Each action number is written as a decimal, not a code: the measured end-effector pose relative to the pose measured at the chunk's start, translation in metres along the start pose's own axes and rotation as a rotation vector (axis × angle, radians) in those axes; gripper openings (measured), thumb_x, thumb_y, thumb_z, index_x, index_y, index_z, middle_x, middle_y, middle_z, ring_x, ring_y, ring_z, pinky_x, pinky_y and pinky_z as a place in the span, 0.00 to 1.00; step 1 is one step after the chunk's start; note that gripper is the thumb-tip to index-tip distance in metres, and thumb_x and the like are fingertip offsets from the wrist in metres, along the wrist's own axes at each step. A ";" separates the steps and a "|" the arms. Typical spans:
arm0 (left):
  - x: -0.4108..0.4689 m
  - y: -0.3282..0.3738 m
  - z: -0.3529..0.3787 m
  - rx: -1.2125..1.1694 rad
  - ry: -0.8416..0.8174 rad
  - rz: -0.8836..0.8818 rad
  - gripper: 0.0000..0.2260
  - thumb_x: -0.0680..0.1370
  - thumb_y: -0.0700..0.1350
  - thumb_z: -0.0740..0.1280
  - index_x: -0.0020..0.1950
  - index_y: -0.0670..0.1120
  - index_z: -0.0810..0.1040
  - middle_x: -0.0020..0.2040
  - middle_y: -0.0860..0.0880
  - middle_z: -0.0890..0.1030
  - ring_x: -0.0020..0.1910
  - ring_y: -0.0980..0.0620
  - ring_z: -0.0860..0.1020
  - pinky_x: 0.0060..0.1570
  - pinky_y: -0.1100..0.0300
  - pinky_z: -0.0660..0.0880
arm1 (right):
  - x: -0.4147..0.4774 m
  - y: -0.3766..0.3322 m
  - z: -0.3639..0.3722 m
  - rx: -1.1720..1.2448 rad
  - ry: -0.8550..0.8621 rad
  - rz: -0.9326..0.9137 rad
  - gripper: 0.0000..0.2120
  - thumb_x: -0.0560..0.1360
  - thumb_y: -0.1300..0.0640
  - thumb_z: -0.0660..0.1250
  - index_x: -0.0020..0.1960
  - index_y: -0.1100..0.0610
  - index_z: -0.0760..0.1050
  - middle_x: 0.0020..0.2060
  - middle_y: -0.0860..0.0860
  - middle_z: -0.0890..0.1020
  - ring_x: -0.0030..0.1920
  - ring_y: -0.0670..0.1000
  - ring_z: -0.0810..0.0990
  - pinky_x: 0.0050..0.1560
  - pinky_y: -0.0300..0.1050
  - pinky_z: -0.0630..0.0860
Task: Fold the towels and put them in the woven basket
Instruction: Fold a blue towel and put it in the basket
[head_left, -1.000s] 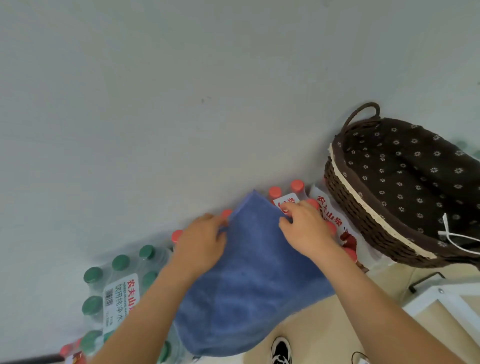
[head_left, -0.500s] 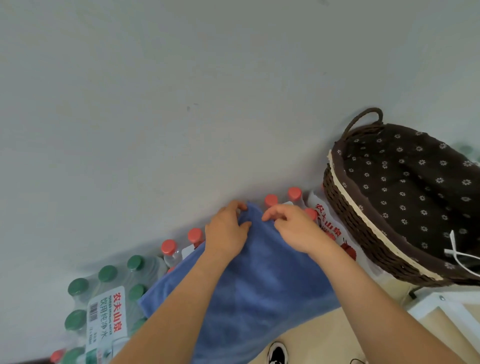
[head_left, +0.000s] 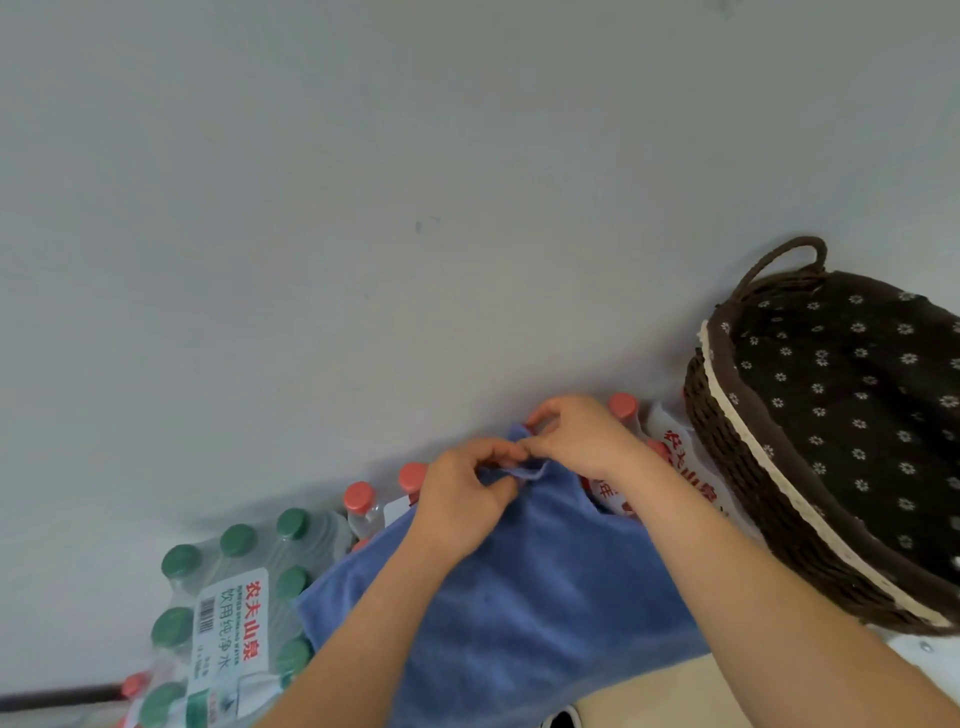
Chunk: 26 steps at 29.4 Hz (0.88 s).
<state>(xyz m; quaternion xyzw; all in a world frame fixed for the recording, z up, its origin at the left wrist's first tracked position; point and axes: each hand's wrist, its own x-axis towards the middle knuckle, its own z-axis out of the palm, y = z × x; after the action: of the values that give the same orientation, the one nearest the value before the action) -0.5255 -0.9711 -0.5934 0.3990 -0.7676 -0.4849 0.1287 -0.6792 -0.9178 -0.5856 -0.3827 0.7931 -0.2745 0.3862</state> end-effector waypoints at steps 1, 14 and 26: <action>-0.001 0.000 0.000 0.000 -0.006 0.011 0.13 0.72 0.37 0.71 0.41 0.58 0.82 0.41 0.60 0.84 0.44 0.64 0.80 0.49 0.69 0.74 | 0.003 -0.002 0.003 -0.030 0.032 0.006 0.11 0.69 0.55 0.73 0.48 0.60 0.81 0.42 0.56 0.85 0.47 0.54 0.83 0.51 0.52 0.79; -0.022 0.054 -0.018 -0.191 0.118 0.135 0.13 0.75 0.37 0.69 0.42 0.58 0.82 0.38 0.64 0.83 0.38 0.67 0.79 0.41 0.75 0.71 | -0.058 -0.016 -0.014 0.526 0.047 -0.045 0.07 0.75 0.55 0.69 0.46 0.59 0.80 0.36 0.56 0.81 0.36 0.48 0.77 0.31 0.39 0.72; -0.041 0.068 -0.020 -0.032 0.232 0.108 0.04 0.73 0.46 0.72 0.39 0.55 0.83 0.35 0.62 0.83 0.37 0.63 0.79 0.41 0.65 0.76 | -0.100 -0.031 -0.016 0.532 0.093 -0.236 0.14 0.77 0.63 0.62 0.46 0.52 0.85 0.39 0.53 0.85 0.41 0.41 0.80 0.45 0.38 0.74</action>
<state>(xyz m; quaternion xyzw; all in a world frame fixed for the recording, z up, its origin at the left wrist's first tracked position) -0.5206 -0.9394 -0.5185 0.4084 -0.7601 -0.4399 0.2487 -0.6391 -0.8510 -0.5134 -0.3447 0.6602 -0.5330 0.4015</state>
